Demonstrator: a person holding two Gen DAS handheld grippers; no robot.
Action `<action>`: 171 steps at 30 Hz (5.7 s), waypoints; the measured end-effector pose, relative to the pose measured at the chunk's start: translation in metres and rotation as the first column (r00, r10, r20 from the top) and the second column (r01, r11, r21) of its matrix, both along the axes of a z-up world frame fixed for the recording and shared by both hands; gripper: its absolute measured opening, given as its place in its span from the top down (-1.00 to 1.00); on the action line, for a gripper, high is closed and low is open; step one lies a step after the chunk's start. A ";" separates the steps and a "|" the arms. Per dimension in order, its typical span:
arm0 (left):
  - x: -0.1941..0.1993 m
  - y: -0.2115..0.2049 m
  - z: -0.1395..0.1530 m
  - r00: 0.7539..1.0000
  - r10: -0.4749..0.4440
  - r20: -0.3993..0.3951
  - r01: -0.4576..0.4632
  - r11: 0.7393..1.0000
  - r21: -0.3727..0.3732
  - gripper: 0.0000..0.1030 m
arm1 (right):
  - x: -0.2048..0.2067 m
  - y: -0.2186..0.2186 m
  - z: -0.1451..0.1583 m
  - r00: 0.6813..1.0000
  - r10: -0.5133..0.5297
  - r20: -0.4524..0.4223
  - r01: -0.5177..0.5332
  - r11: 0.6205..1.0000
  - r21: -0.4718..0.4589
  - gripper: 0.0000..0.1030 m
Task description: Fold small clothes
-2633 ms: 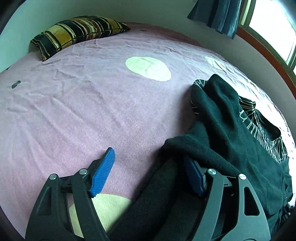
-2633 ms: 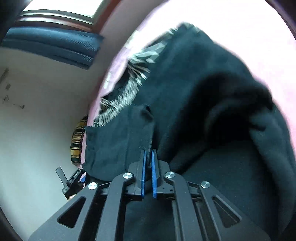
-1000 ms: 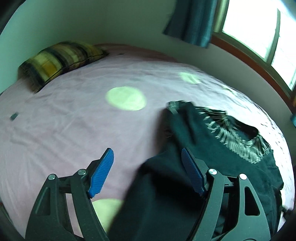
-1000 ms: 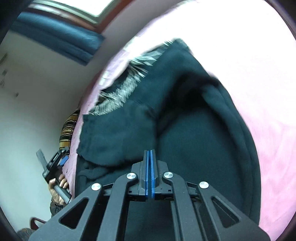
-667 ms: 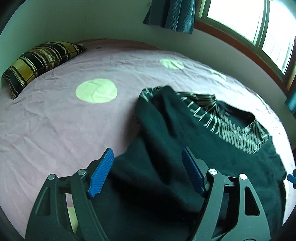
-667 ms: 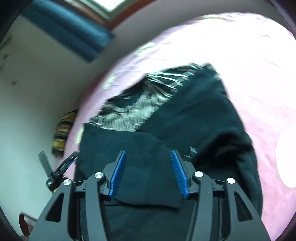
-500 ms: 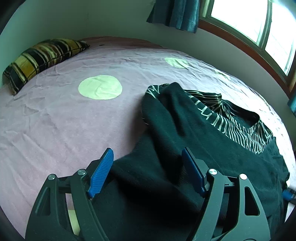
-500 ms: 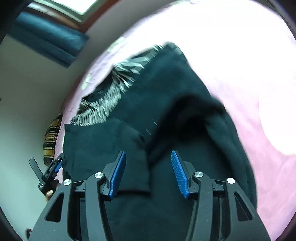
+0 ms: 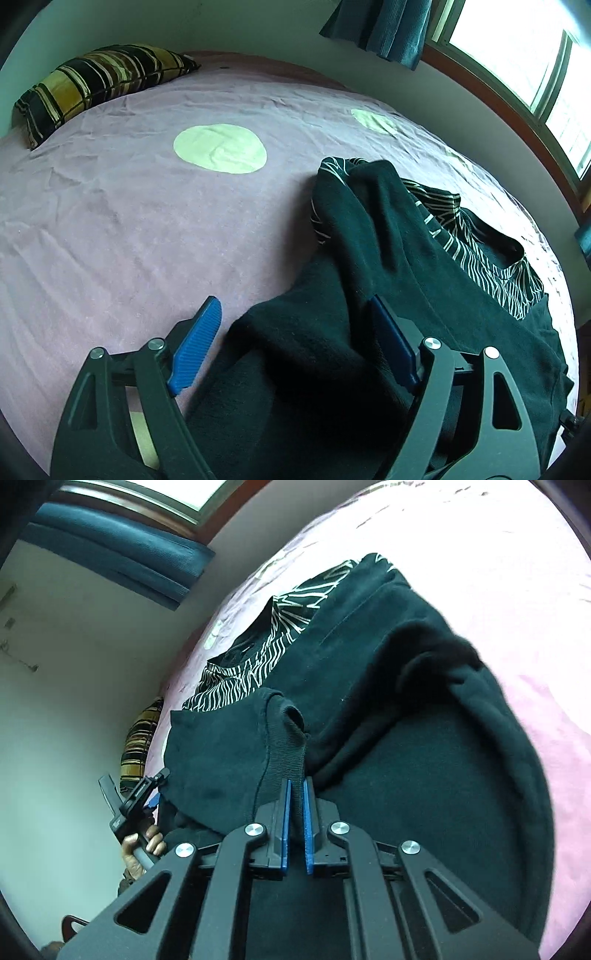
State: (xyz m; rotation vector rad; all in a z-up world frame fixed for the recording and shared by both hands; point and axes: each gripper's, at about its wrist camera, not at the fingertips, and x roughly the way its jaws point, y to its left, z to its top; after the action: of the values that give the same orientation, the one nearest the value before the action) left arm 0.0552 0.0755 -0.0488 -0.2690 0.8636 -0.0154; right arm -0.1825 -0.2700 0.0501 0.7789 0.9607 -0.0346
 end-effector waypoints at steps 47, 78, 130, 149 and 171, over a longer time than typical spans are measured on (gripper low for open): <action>-0.004 0.026 -0.011 0.987 0.154 -0.041 -0.154 0.988 -0.001 -0.78 | 0.450 0.332 -0.065 0.581 0.701 -0.413 -0.790 0.608 -0.078 0.61; -0.011 0.044 -0.012 0.970 0.243 -0.020 -0.244 0.969 -0.043 -0.79 | 0.472 0.271 -0.073 0.751 0.655 -0.083 -0.647 0.756 0.099 0.90; -0.122 0.080 0.025 0.991 -0.121 -0.051 0.119 0.992 -0.049 -0.86 | -0.096 -0.052 0.028 0.987 -0.158 0.029 0.161 0.977 -0.139 -0.22; -0.223 0.111 -0.001 0.906 -0.411 -0.100 0.351 0.862 -0.365 -0.86 | -0.163 -0.019 -0.002 1.000 0.000 0.028 -0.002 0.998 0.063 -0.22; -0.248 0.087 -0.006 0.860 -0.505 -0.076 0.435 0.803 -0.408 -0.83 | -0.155 0.026 -0.013 0.973 0.227 0.045 -0.230 0.969 0.095 0.01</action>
State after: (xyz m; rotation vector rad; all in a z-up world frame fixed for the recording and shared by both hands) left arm -0.1923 0.1624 -0.0549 -0.4152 1.0931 -0.6446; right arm -0.3372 -0.2436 0.0369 0.7536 1.0212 0.2279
